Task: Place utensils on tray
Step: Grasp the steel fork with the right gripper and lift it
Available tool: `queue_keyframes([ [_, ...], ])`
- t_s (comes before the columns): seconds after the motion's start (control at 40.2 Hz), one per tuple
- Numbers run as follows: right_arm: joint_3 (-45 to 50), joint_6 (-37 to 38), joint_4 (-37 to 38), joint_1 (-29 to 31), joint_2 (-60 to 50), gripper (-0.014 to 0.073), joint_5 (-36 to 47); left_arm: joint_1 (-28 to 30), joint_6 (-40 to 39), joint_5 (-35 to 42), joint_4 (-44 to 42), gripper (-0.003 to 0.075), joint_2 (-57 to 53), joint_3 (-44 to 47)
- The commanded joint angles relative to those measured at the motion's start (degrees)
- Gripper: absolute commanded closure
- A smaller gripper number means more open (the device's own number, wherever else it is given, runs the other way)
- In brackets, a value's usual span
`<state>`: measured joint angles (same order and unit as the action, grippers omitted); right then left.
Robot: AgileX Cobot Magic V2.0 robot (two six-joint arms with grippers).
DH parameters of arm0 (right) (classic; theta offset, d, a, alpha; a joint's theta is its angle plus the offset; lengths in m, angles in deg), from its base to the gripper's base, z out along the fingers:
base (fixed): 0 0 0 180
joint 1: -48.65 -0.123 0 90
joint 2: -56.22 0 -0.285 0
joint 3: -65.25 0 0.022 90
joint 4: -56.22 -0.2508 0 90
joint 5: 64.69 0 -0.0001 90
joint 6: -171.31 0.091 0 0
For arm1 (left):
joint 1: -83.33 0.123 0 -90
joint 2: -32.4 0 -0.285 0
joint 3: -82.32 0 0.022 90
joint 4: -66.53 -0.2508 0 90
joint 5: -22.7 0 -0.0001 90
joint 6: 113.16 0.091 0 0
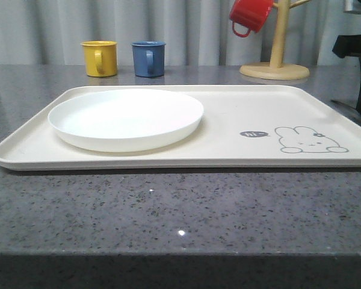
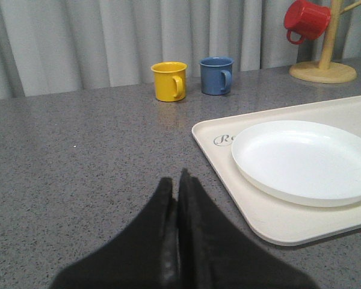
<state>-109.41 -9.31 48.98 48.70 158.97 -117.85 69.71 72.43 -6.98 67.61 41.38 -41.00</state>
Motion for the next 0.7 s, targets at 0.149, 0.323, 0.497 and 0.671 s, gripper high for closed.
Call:
queue_keyframes([
  [0.149,-2.0,-0.5,-0.1,0.0,-0.6,0.0344,0.2,0.2,-0.5,5.2,0.5,0.0739,0.7,-1.4],
  [0.323,-2.0,-0.5,-0.1,0.0,-0.6,0.055,-0.3,0.2,-0.5,5.2,0.5,0.0739,0.7,-1.4],
  [0.497,-2.1,-0.5,-0.1,0.0,-1.6,0.0589,-1.0,0.2,-0.5,5.2,0.5,0.0739,0.7,-1.4],
  [0.671,-5.6,5.3,1.8,-0.9,-4.8,0.0589,-5.5,0.2,-0.5,5.2,0.5,0.0739,0.7,-1.4],
])
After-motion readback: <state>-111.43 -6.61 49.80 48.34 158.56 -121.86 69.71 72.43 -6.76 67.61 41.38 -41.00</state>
